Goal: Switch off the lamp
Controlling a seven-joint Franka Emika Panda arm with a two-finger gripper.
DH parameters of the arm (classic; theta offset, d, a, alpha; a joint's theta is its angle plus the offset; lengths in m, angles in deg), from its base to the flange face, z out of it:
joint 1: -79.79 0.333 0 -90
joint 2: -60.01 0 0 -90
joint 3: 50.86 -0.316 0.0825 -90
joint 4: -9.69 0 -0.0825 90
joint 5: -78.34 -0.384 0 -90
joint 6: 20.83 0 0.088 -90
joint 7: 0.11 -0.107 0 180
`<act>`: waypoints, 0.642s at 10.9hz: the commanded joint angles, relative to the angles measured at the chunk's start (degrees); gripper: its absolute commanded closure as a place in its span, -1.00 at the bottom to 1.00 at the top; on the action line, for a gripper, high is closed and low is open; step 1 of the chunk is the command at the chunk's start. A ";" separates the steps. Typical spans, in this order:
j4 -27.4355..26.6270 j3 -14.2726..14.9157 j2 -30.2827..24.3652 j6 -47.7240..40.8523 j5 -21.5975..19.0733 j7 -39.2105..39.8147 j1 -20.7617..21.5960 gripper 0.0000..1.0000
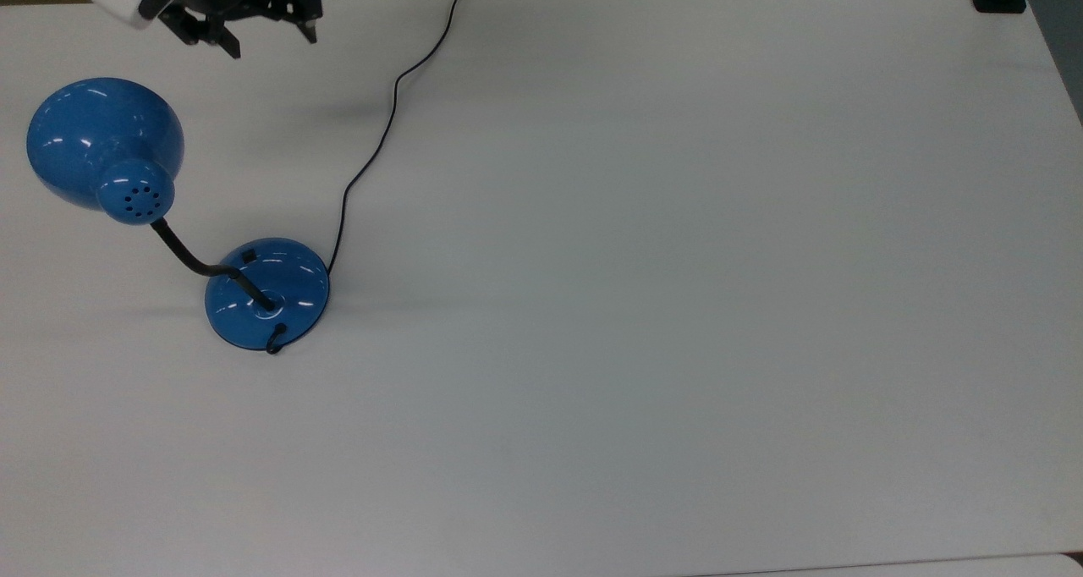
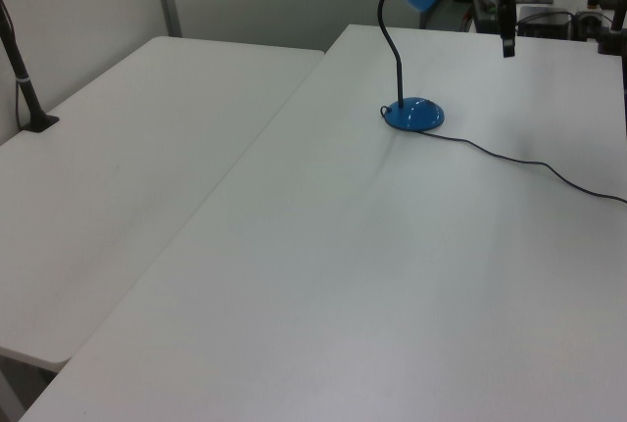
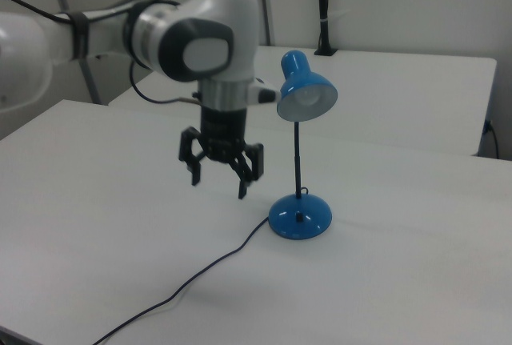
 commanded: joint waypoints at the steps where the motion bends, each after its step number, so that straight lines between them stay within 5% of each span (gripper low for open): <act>1: 2.44 0.27 -7.02 -3.32 1.30 -7.63 3.19 -1.00; 4: 7.56 0.18 -6.85 -5.00 0.86 -17.37 7.84 -1.00; 7: 6.34 -0.60 -5.80 5.95 1.03 -20.74 9.26 -1.00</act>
